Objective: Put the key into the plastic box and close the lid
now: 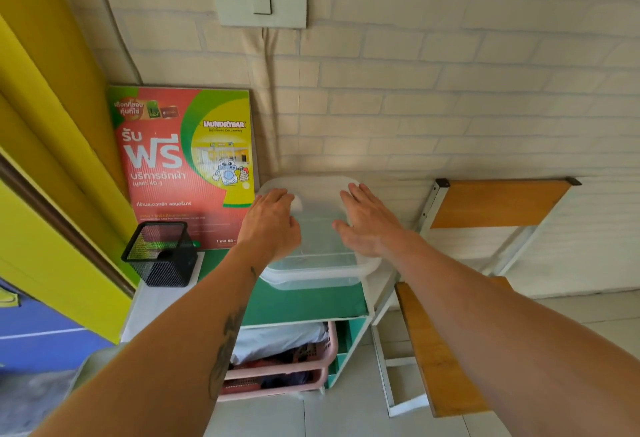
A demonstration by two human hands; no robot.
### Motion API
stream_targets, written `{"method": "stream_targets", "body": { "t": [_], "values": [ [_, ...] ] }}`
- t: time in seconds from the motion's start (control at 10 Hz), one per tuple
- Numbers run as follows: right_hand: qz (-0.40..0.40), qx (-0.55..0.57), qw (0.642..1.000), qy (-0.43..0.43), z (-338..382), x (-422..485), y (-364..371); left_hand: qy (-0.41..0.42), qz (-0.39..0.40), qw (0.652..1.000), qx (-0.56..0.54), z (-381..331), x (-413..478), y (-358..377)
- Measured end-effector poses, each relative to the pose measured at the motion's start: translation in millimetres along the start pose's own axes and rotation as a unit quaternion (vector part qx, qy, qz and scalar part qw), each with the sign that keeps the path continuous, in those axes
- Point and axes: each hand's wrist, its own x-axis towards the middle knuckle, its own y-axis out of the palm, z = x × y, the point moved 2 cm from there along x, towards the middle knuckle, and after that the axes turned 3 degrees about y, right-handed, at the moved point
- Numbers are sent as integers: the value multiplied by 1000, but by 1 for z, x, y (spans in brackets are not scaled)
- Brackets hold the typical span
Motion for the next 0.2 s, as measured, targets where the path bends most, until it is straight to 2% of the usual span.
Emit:
{"method": "stream_targets", "body": {
  "t": [0.2],
  "values": [
    [-29,31,999,12,-4,-38,-30,-21,-17,999,38,-28,-33,-30]
  ]
}}
